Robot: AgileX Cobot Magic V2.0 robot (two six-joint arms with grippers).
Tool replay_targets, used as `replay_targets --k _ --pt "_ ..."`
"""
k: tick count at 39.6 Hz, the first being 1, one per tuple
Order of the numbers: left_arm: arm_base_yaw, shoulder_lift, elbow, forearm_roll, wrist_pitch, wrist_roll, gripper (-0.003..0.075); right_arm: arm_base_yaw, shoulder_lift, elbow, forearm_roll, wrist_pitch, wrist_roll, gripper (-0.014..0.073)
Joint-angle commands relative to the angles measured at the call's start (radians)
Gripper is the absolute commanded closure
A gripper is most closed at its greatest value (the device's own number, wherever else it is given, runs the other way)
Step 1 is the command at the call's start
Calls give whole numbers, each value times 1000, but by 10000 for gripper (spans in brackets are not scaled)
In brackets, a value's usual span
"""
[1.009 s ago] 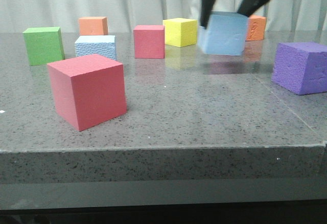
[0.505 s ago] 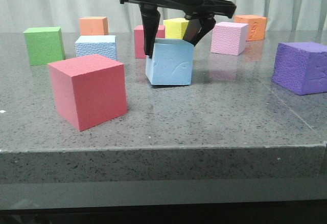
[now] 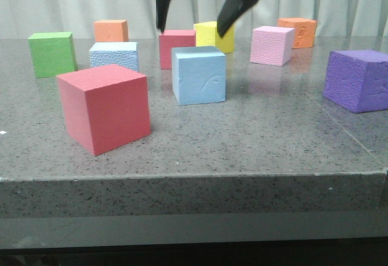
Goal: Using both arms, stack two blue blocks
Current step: 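Set the light-blue cube down, open the right gripper and lift away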
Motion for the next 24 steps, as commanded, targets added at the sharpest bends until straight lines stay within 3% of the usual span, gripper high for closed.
replay_targets --k 1,10,13,17,24 --pt "1 7 -37 2 -89 2 165 0 -82 -59 0 -60 2 -43" --pt "1 7 -37 2 -89 2 167 -1 -92 -63 1 -98 -9 -37" --pt "1 7 -37 2 -89 2 167 -1 -101 -63 1 -98 -22 8" --pt "1 7 -37 2 -89 2 167 -1 -113 -63 1 -91 -23 176" --pt "1 7 -37 2 -89 2 167 -7 -120 -63 0 -62 -23 582"
